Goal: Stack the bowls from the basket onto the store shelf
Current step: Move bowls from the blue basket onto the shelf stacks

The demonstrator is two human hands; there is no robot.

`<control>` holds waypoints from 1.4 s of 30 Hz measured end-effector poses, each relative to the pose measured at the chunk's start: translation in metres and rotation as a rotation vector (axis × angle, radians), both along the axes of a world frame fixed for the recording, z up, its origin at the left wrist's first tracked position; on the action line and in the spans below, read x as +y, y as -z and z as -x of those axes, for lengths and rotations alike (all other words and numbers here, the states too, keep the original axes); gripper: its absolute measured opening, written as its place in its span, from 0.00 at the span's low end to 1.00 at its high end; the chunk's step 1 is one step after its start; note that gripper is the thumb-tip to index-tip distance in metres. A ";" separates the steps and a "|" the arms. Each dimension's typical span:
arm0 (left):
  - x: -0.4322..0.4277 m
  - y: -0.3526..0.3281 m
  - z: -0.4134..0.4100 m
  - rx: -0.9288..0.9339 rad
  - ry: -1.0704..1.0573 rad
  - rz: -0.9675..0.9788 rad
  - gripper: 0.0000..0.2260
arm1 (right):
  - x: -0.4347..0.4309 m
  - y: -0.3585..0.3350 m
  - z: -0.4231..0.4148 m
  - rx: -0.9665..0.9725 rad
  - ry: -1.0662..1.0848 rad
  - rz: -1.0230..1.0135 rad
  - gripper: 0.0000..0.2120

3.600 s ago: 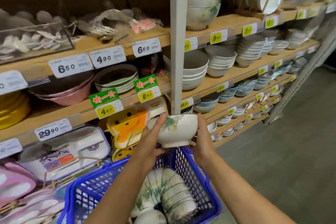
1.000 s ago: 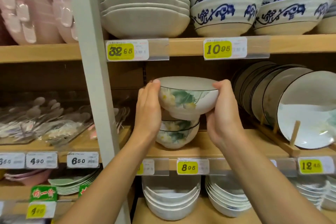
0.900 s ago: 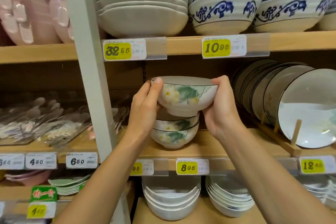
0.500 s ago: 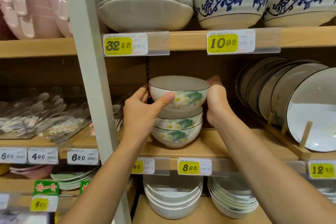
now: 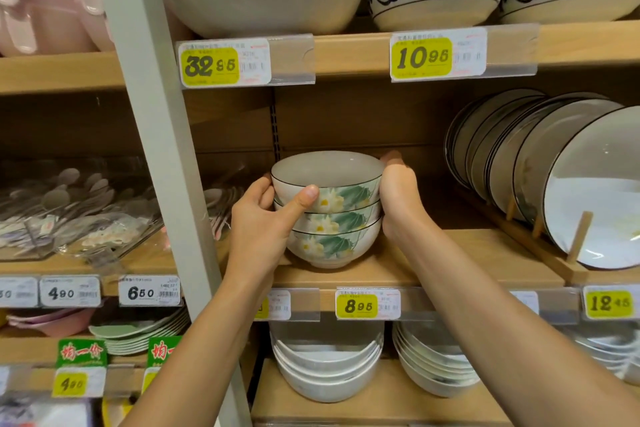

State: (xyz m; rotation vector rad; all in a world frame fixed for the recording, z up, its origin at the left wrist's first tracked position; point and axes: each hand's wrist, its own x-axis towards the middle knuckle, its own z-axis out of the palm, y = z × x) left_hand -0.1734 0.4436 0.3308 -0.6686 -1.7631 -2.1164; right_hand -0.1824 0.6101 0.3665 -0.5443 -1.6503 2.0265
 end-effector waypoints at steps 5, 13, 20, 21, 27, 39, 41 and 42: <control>-0.001 0.007 0.002 0.013 -0.006 -0.001 0.29 | -0.003 0.011 0.001 -0.015 -0.004 0.024 0.23; -0.002 0.009 0.003 0.002 -0.032 0.029 0.20 | -0.004 0.014 0.003 0.015 -0.004 0.040 0.23; -0.003 0.011 0.006 0.006 0.007 0.023 0.22 | -0.007 0.013 0.005 0.008 0.059 0.047 0.24; -0.004 0.012 0.006 0.006 0.005 0.030 0.22 | -0.006 0.014 0.005 0.009 0.065 0.050 0.24; -0.005 0.012 0.008 -0.025 0.009 0.057 0.30 | -0.003 0.015 0.002 0.000 0.054 0.022 0.21; -0.010 0.009 -0.046 -0.137 -0.151 0.128 0.46 | -0.001 0.027 -0.055 0.143 0.002 -0.182 0.12; -0.012 0.008 -0.063 -0.154 -0.182 0.127 0.41 | -0.003 0.026 -0.073 0.168 -0.017 -0.177 0.10; -0.013 0.009 -0.074 -0.173 -0.190 0.127 0.39 | -0.003 0.028 -0.082 0.181 -0.032 -0.165 0.09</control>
